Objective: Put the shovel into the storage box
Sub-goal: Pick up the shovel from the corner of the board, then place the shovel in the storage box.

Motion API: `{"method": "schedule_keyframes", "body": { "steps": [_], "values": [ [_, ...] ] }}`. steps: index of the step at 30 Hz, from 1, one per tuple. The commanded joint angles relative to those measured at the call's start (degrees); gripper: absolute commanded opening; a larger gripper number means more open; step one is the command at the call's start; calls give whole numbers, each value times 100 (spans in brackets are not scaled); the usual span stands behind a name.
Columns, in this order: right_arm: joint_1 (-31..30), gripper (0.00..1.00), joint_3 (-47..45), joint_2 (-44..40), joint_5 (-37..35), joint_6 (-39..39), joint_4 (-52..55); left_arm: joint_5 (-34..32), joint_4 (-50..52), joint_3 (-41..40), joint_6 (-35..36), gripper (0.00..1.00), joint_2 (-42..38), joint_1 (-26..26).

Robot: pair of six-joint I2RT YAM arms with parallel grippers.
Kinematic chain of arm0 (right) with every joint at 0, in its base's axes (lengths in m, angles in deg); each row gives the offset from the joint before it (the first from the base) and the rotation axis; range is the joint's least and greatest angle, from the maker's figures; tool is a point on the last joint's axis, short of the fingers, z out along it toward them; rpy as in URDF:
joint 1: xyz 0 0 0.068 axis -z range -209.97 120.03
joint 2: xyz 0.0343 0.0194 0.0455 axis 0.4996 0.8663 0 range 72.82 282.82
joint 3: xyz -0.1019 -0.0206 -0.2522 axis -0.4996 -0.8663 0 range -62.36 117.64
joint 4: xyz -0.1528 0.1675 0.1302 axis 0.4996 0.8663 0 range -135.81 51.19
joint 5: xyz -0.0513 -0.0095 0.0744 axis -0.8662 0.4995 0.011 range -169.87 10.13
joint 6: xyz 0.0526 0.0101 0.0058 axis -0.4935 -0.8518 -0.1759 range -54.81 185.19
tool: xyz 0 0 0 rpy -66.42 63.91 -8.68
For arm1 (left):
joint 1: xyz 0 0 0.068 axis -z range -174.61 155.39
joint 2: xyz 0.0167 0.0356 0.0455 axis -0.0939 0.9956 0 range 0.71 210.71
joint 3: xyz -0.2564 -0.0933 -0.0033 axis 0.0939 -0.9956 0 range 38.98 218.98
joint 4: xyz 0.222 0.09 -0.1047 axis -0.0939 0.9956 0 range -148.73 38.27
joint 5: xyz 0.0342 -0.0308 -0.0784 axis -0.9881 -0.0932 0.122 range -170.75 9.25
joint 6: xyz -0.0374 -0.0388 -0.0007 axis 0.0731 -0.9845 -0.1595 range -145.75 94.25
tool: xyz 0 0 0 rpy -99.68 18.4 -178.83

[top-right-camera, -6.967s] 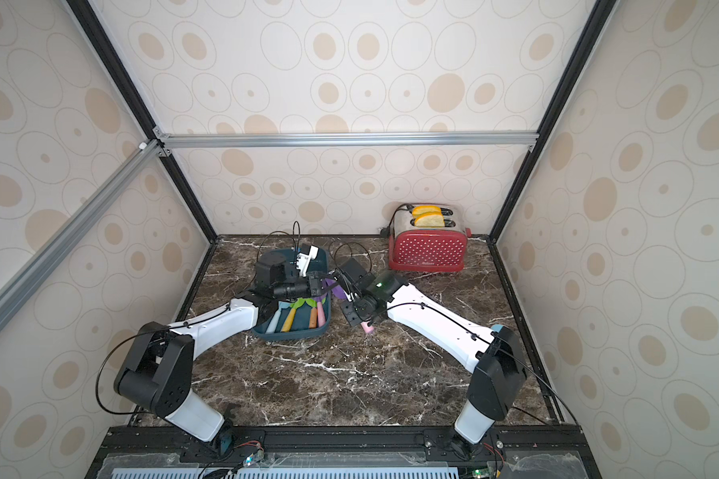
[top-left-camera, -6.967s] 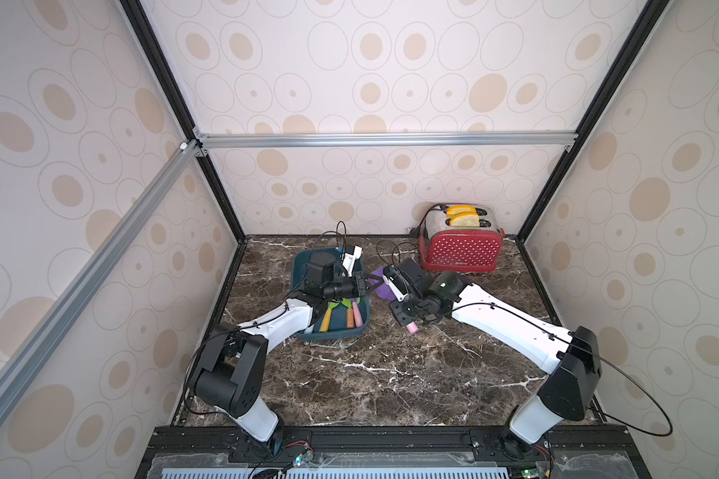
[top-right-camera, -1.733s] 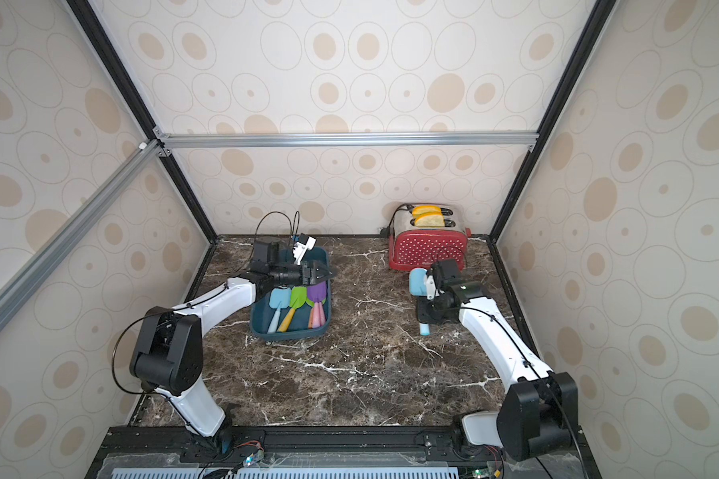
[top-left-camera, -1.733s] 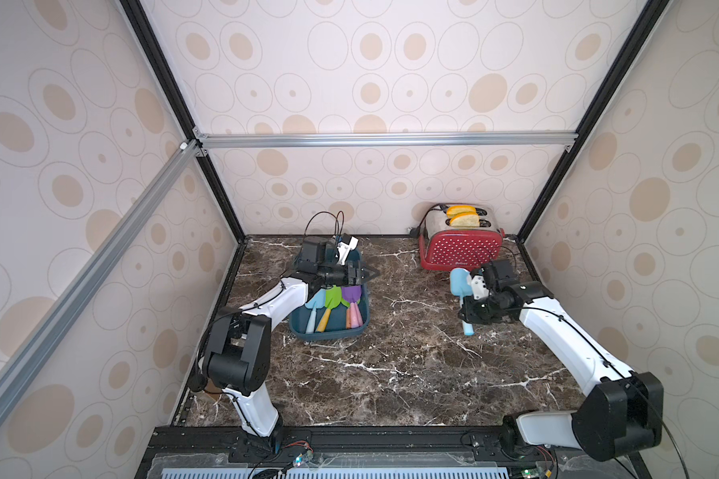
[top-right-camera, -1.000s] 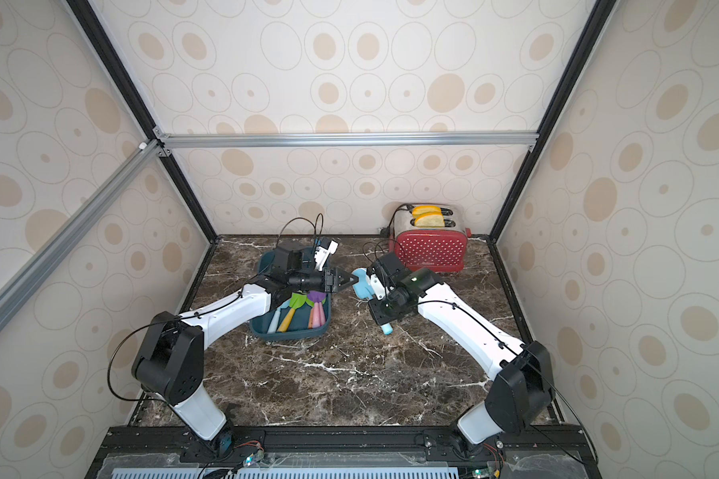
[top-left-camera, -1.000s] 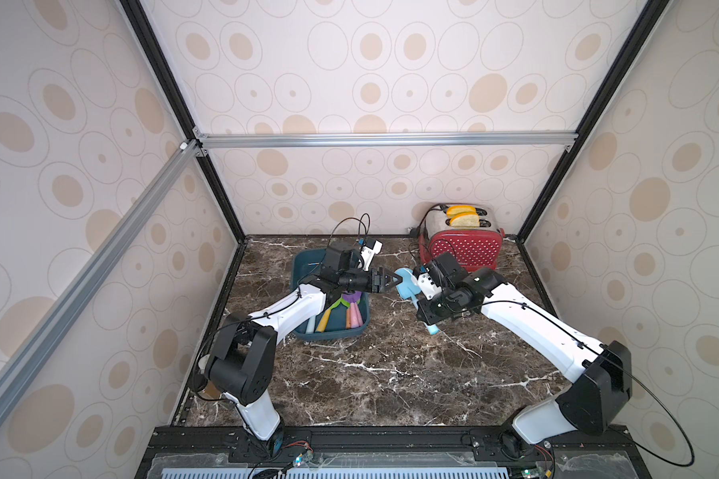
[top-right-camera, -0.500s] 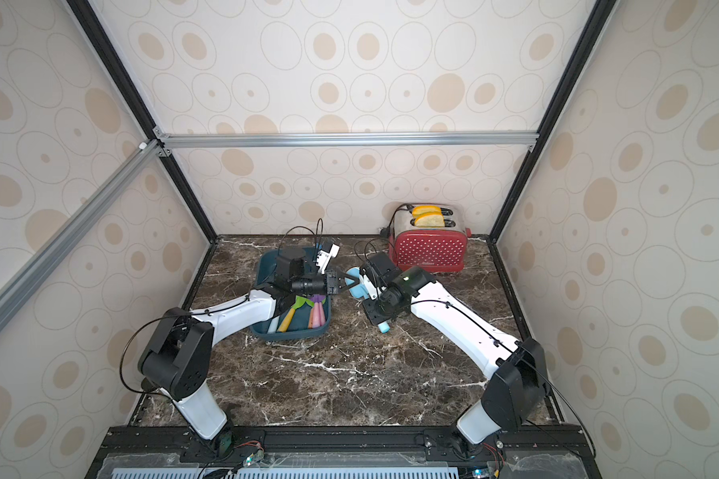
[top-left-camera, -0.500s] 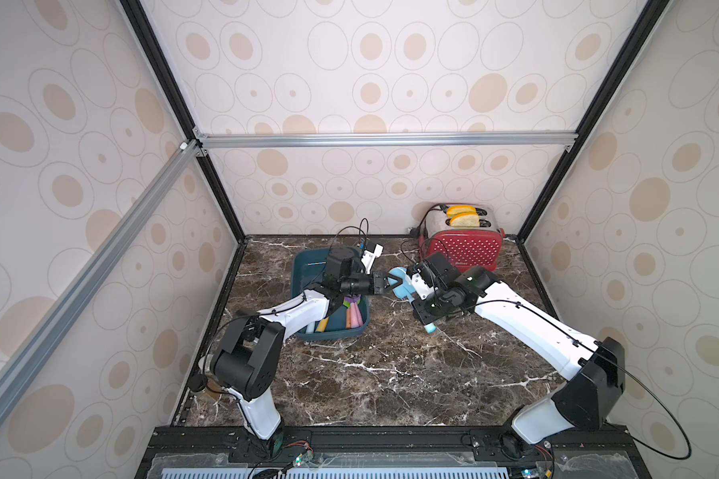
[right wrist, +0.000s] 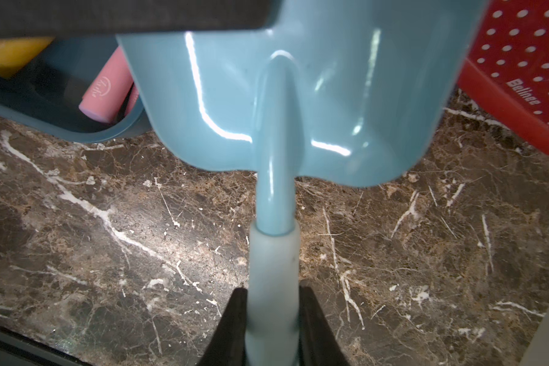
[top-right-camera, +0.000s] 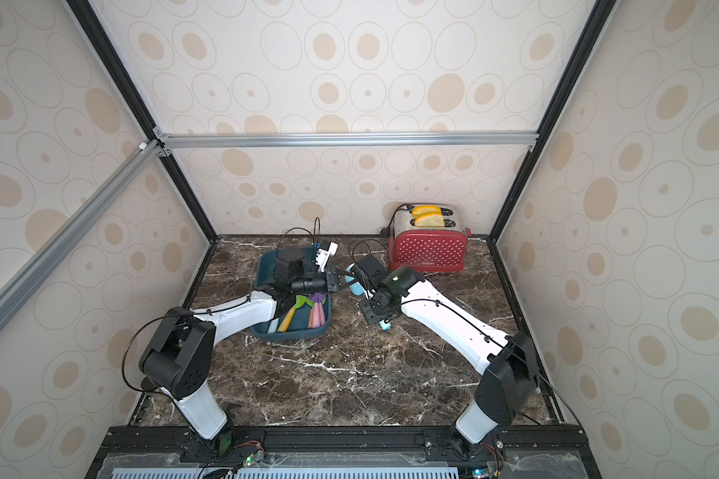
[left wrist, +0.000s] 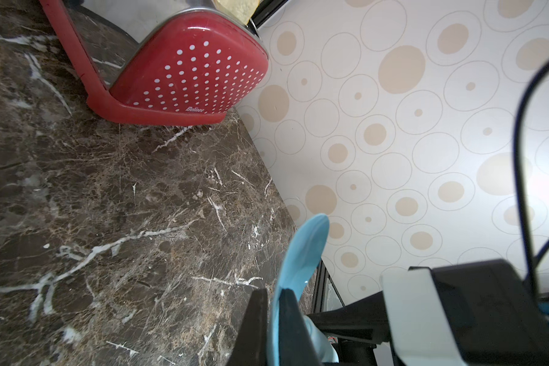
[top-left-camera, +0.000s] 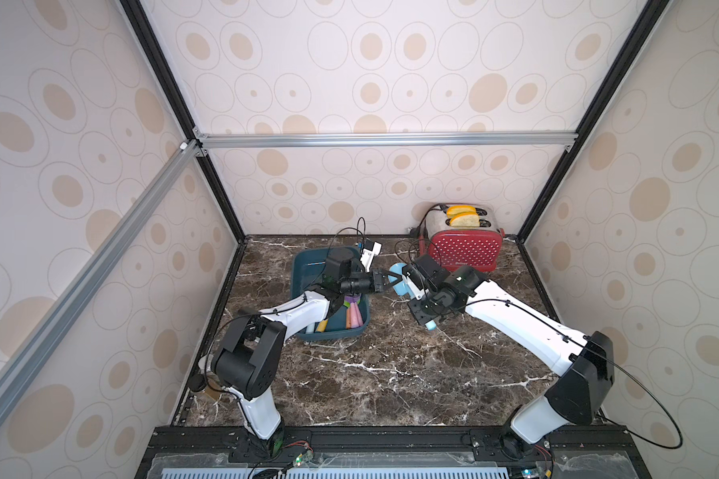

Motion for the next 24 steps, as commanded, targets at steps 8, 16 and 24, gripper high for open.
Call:
{"method": "schedule_keyframes", "body": {
  "steps": [8, 16, 24],
  "values": [
    [-203, 34, -54, -1601, -905, 14, -199, 275, 412, 818, 365, 8, 327, -61],
    [-200, 69, -622, -2892, -958, -38, -478, 458, 755, 939, 577, 10, 226, -479],
    [-189, 80, -1459, -3671, -1885, -336, 139, 1041, 3198, 1225, 2557, 19, -240, -1962]
  ]
}}
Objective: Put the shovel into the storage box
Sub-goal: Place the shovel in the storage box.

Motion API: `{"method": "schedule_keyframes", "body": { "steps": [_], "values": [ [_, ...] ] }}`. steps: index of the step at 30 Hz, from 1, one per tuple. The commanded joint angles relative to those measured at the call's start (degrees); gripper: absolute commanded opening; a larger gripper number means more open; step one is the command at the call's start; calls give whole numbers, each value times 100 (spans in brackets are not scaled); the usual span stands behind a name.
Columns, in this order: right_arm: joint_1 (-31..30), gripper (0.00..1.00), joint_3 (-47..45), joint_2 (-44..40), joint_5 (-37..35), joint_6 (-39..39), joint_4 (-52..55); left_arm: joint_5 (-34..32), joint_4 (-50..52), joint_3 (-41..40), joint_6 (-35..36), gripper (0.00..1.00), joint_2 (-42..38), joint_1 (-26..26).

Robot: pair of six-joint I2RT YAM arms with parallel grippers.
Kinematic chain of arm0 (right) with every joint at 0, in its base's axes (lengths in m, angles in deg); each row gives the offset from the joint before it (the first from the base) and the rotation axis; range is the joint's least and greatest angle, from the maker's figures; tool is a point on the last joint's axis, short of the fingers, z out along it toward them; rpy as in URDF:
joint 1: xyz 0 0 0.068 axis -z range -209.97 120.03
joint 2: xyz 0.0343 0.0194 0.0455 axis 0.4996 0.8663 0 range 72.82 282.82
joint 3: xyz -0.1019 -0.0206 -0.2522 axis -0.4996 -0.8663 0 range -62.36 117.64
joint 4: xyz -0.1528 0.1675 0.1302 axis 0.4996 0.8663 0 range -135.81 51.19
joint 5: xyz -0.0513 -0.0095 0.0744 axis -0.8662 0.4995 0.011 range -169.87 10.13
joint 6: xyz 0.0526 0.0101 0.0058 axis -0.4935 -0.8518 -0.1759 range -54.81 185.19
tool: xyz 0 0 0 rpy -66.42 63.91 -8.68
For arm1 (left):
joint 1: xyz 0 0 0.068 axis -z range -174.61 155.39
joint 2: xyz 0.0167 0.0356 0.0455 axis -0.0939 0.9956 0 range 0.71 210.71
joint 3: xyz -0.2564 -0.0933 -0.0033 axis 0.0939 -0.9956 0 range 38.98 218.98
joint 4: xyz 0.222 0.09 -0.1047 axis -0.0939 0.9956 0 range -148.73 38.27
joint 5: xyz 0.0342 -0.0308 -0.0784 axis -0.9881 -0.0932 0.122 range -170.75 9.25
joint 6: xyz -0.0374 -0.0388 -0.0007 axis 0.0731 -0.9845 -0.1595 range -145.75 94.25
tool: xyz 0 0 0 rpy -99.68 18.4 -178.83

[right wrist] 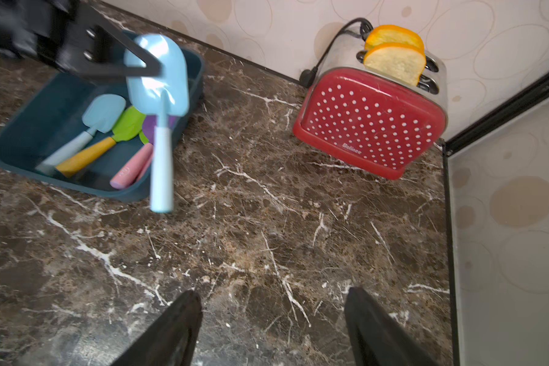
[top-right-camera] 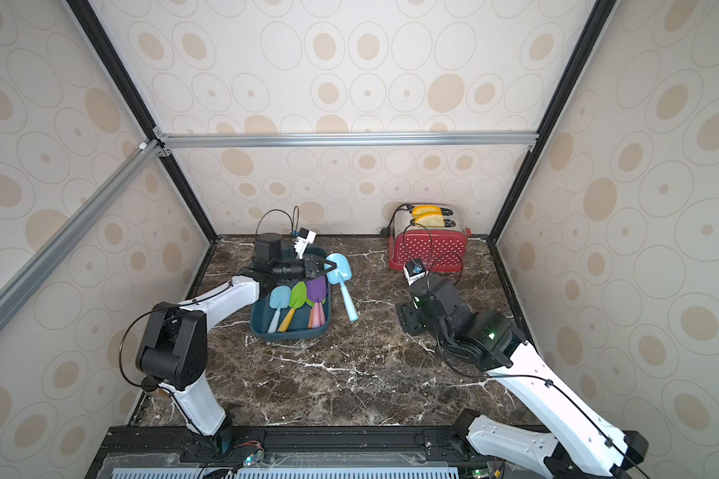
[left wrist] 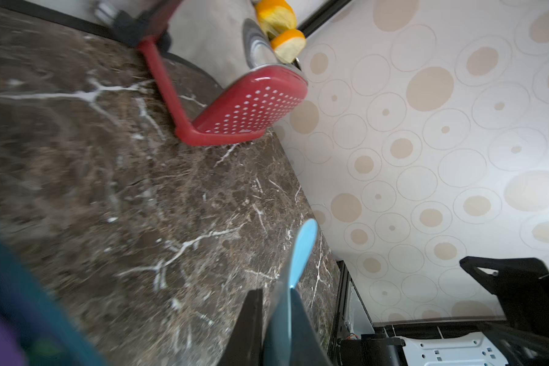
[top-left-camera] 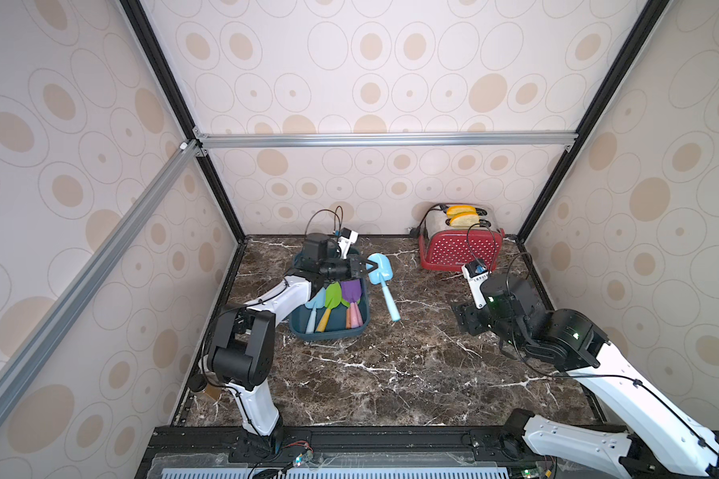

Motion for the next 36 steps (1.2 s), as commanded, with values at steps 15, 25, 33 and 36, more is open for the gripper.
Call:
{"method": "schedule_keyframes", "body": {
  "steps": [15, 25, 33, 36],
  "values": [
    [14, 86, -909, -873, -1133, -568, 755, 175, 3627, 1491, 3084, 3, 1088, -1168],
    [9, 87, -1053, -925, -1049, -611, 764, -464, 4494, 2129, 3495, 3, 1891, -1245],
    [16, 88, -1045, -844, -1063, -592, 711, -880, 4686, 2268, 3505, 6, 2139, -1245],
    [14, 88, -1055, -824, -1047, -608, 711, -1007, 4833, 2352, 3540, 7, 2249, -1245]
  ]
}}
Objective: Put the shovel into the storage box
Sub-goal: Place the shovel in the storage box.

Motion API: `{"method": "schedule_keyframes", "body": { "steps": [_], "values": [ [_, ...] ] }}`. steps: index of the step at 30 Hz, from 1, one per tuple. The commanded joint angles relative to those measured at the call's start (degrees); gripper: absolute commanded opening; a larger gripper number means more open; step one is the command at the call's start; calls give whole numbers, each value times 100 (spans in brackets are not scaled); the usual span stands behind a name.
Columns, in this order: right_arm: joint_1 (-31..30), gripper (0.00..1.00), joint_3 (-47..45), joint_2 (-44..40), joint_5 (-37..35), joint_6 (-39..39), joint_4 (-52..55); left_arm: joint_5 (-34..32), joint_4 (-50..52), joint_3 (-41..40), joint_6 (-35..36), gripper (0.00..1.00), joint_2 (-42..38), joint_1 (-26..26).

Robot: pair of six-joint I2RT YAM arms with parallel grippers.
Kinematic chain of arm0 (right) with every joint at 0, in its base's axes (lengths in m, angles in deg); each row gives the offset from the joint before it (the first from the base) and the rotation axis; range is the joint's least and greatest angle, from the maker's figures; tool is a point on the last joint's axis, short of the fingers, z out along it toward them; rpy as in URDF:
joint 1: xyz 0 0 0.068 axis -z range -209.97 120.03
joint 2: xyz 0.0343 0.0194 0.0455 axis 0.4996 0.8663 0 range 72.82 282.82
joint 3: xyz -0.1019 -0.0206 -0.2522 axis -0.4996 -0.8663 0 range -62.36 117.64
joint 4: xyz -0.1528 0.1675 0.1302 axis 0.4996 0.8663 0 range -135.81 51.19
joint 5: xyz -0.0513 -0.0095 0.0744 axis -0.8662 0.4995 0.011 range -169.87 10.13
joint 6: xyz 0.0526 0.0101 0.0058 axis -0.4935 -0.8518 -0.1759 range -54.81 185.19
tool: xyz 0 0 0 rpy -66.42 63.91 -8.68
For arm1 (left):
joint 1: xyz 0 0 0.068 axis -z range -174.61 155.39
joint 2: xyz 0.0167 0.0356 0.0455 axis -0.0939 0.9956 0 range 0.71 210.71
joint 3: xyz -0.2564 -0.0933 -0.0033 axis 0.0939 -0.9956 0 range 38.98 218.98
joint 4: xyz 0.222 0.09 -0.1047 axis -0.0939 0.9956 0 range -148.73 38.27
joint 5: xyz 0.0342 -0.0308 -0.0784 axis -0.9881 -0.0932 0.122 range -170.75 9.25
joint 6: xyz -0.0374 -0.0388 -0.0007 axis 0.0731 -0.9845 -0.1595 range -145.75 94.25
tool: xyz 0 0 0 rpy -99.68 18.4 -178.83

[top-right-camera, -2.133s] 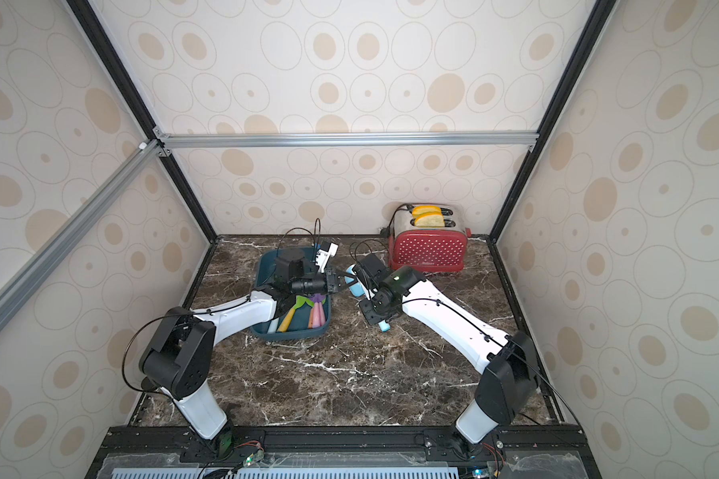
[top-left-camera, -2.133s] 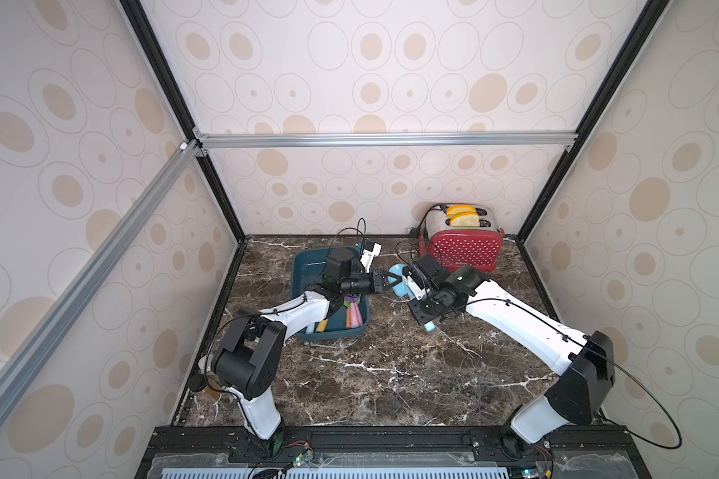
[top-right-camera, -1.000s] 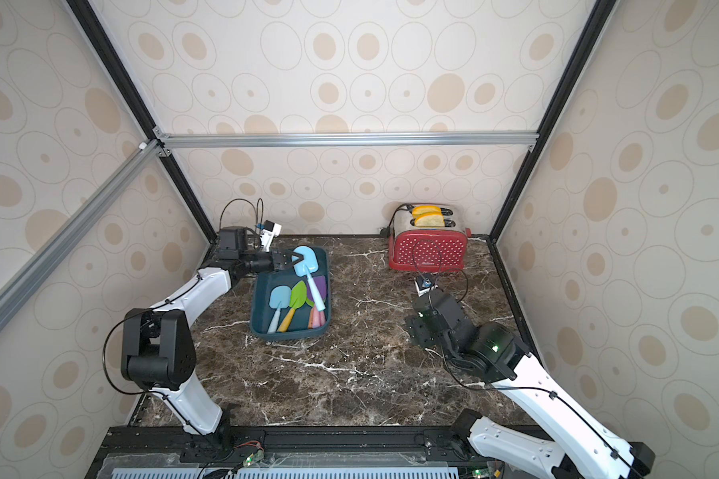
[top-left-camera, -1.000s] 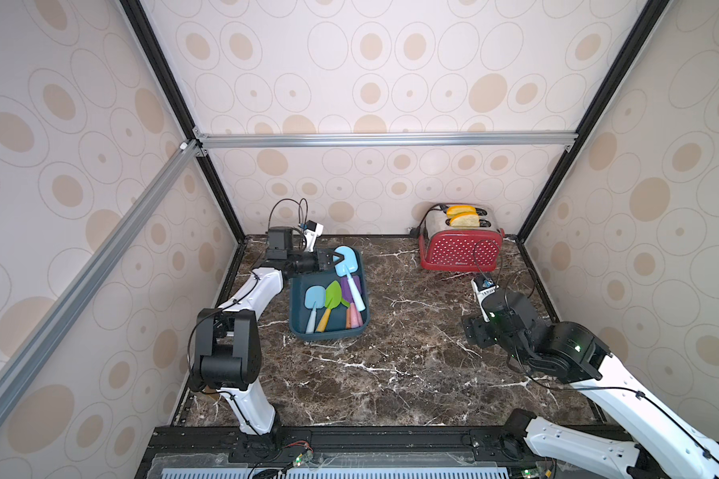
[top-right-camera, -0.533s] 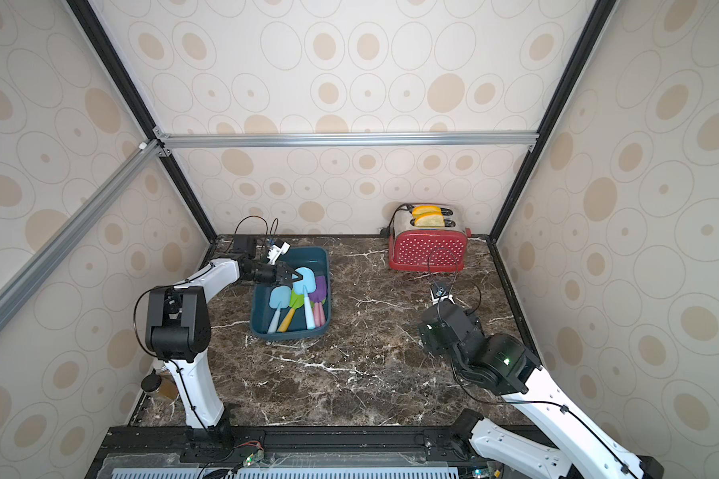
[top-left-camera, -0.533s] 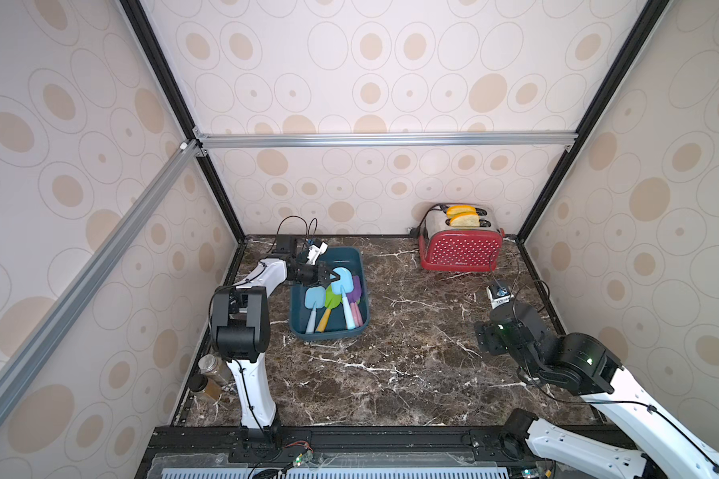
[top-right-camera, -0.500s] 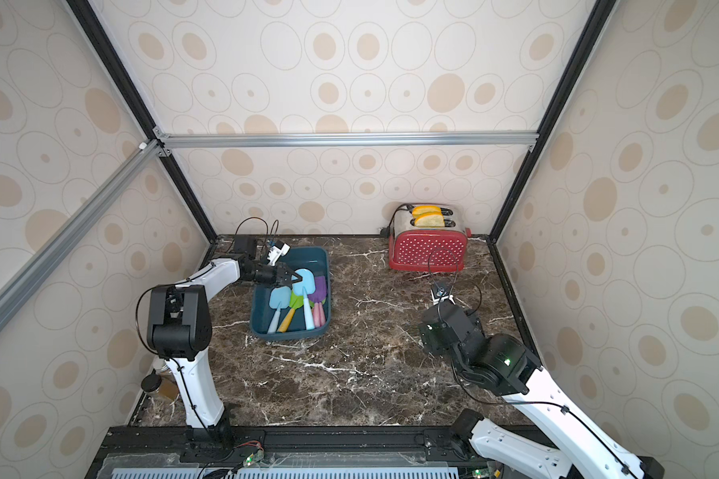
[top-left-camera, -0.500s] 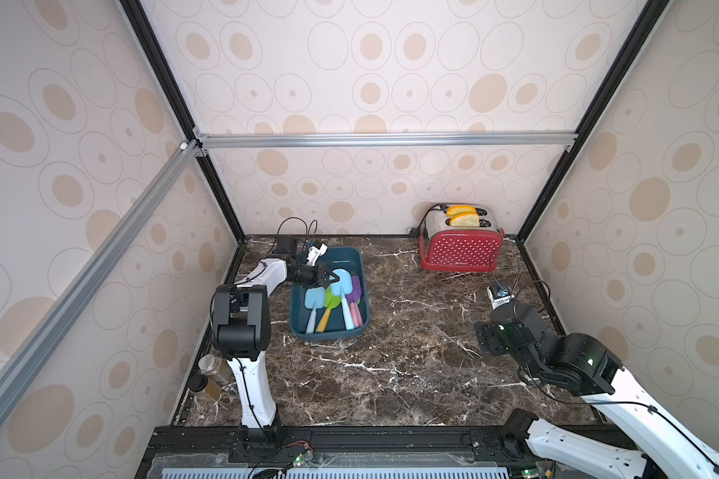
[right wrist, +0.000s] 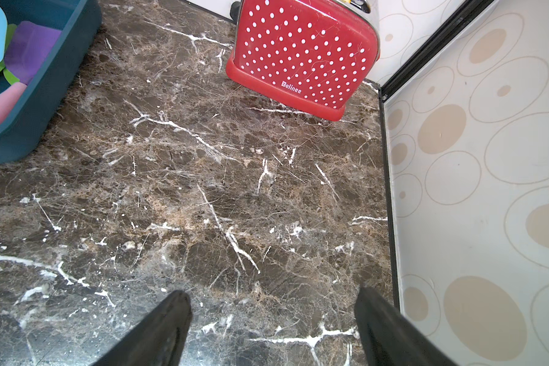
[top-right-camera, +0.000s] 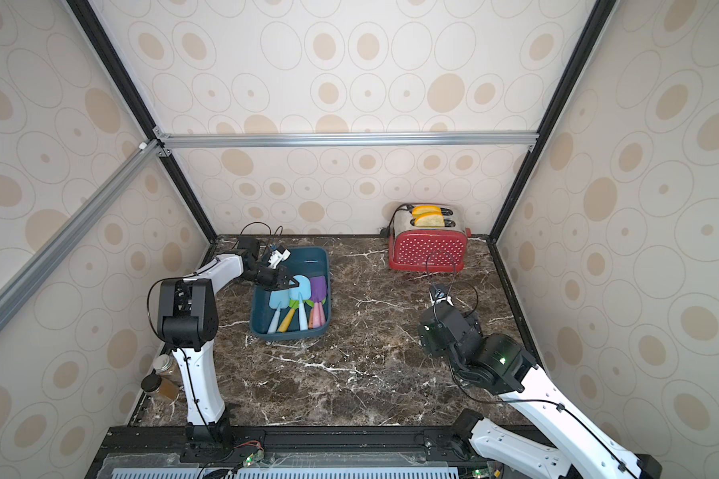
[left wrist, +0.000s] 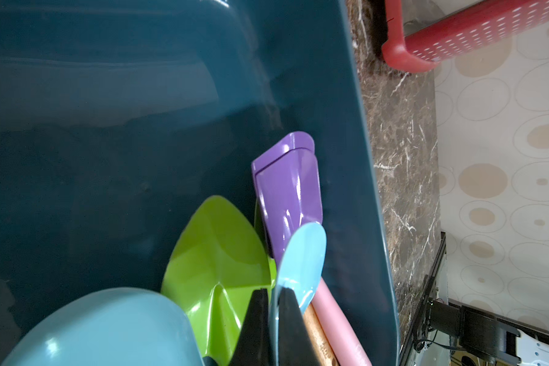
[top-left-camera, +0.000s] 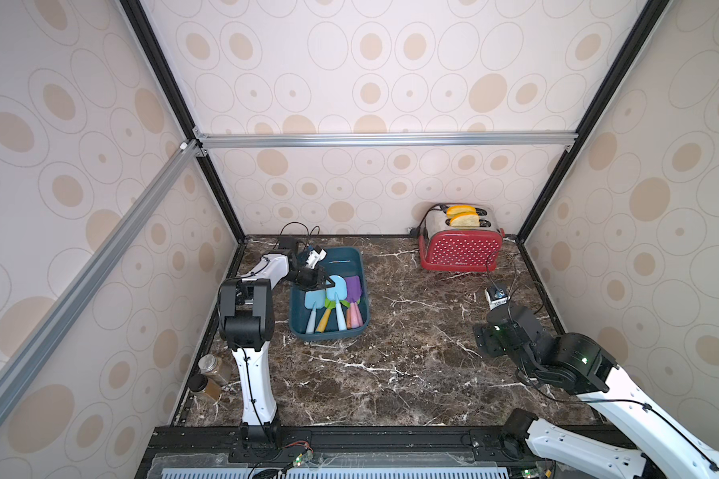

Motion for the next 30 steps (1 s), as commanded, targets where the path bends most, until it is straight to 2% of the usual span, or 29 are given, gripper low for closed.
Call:
{"method": "schedule_keyframes", "body": {
  "steps": [1, 9, 13, 21, 25, 27, 30],
  "values": [
    [13, 88, -51, 16, -67, -89, 18, -207, 278, 243, 157, 7, 160, -32],
    [18, 88, -169, -31, -33, -136, -19, -375, 349, 331, 121, 12, 332, -32],
    [19, 88, -233, -87, -40, -155, -37, -510, 398, 384, 104, 21, 369, -35],
    [18, 88, -337, -5, -20, -143, -122, -647, 283, 422, -117, 57, -108, -36],
    [35, 89, -370, 15, -103, -75, -292, -692, 304, 623, -262, 83, -508, -35],
    [82, 93, -405, 49, -192, -58, -388, -748, 361, 738, -311, 98, -739, -30],
    [338, 100, -531, 118, -233, 99, -663, -879, 370, 713, -370, 99, -1205, -27]
  ]
}}
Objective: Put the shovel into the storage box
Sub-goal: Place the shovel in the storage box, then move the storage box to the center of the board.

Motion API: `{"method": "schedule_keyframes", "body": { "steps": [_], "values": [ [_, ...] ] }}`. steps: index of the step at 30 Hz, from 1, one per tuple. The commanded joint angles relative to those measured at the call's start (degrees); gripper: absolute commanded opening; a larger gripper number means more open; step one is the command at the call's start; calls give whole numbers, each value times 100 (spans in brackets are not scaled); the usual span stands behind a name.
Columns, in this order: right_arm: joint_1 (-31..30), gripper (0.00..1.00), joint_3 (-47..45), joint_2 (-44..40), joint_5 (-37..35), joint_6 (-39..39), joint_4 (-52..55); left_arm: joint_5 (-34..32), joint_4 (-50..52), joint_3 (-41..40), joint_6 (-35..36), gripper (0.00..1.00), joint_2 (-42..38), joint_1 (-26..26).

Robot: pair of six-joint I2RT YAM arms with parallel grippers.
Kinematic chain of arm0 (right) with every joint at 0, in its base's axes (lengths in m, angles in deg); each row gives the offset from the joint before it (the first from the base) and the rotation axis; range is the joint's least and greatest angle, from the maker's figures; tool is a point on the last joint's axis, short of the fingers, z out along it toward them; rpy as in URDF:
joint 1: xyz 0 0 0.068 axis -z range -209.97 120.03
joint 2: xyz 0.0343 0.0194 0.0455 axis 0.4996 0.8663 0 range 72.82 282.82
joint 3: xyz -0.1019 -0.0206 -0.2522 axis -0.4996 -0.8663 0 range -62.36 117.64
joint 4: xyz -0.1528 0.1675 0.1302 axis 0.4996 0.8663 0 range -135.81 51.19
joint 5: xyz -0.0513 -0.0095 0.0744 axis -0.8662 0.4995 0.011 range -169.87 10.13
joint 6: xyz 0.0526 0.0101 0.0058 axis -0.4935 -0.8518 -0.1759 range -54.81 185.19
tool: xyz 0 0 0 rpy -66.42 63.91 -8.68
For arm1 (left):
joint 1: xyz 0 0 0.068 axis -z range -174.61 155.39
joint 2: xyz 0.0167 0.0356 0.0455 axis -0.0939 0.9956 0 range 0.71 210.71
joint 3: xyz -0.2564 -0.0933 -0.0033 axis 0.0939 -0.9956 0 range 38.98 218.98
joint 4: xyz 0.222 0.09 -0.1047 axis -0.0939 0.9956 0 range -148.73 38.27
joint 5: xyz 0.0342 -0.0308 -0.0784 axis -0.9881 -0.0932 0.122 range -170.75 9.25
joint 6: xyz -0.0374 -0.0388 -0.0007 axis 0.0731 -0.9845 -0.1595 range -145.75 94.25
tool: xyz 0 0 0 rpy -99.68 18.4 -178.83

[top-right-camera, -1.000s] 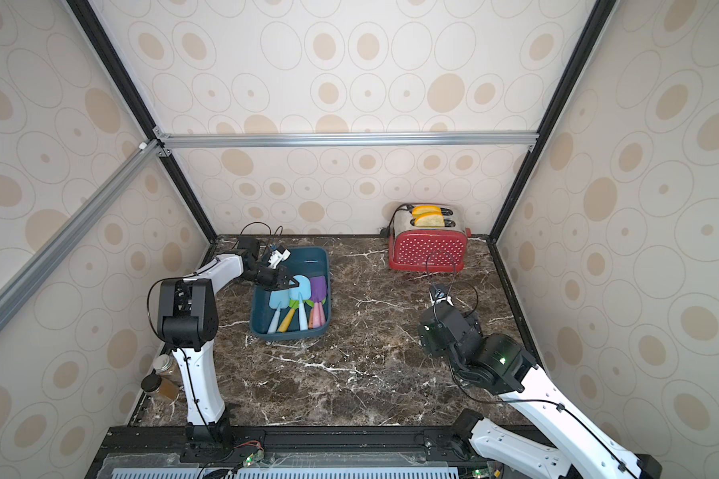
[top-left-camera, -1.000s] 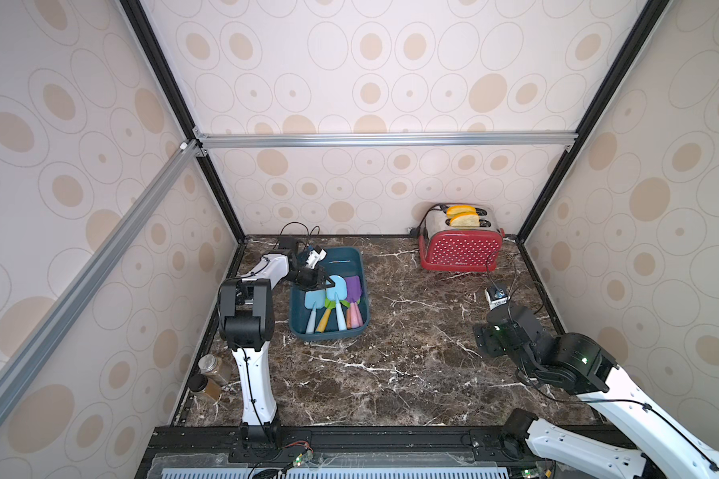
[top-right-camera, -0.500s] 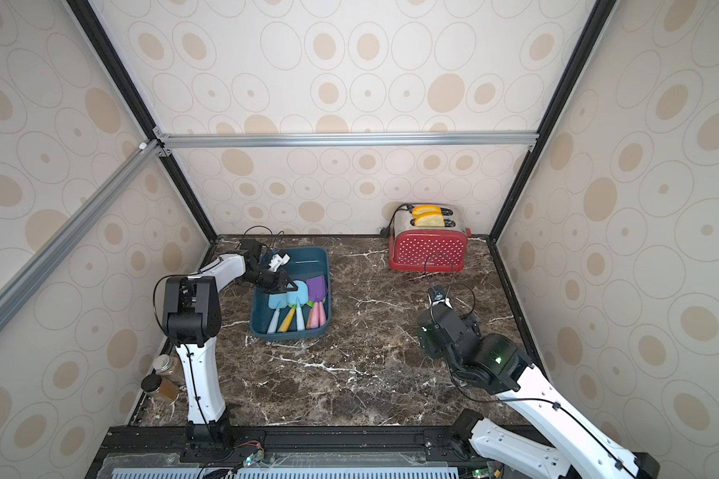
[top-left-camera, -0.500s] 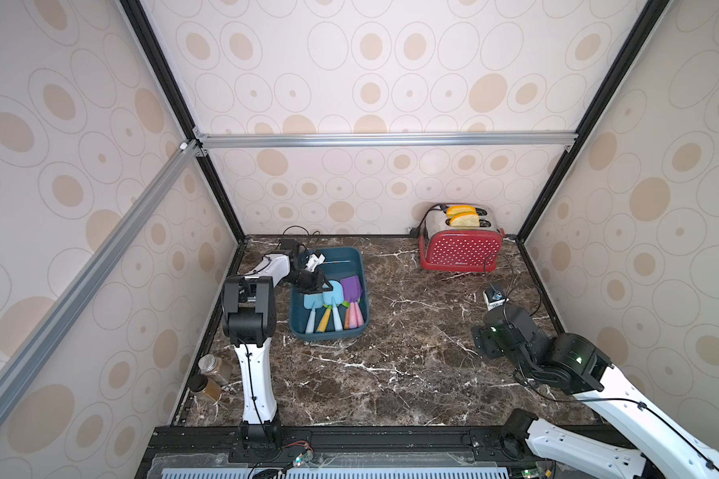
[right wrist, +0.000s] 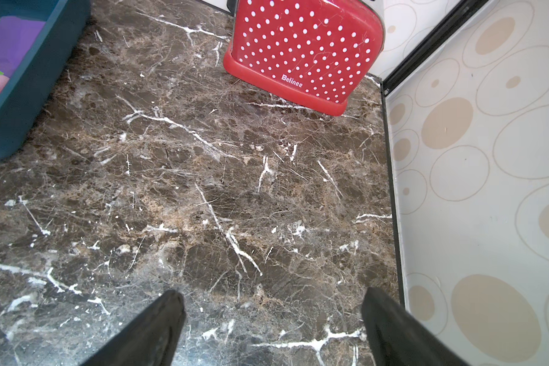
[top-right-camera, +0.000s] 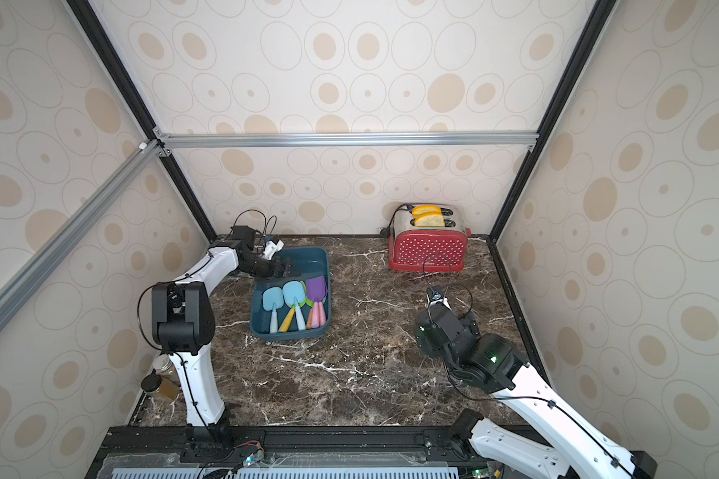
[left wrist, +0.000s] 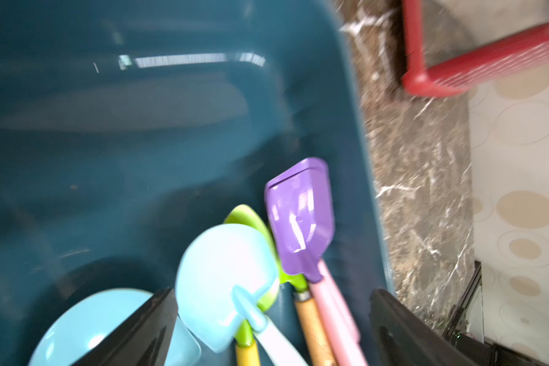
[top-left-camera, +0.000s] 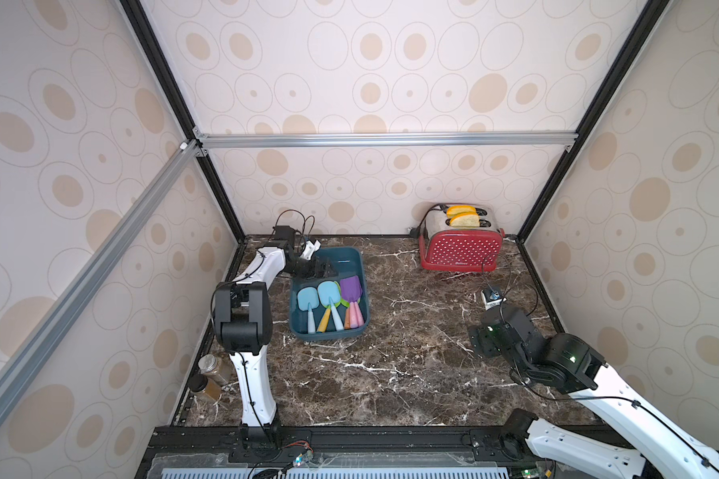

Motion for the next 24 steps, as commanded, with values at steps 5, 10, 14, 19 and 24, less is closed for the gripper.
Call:
{"method": "schedule_keyframes", "body": {
  "steps": [5, 10, 14, 19, 24],
  "values": [
    [1474, 100, -717, 158, 610, 486, -1139, -1031, -436, -678, -322, 99, -1678, 0],
    [2917, 100, -1204, 560, 1888, 384, -1719, -1944, -1414, -2339, -742, 99, -2824, 6],
    [2948, 100, -1365, 930, 2020, 312, -1987, -2462, -2022, -3553, -1178, 99, -3756, 320],
    [2953, 100, -1444, 1487, 2365, 271, -2318, -2773, -2411, -4556, -1608, 97, -5022, 595],
    [2952, 100, -1419, 1960, 2382, 260, -2572, -3450, -2247, -5190, -1995, 99, -5754, 754]
  ]
}}
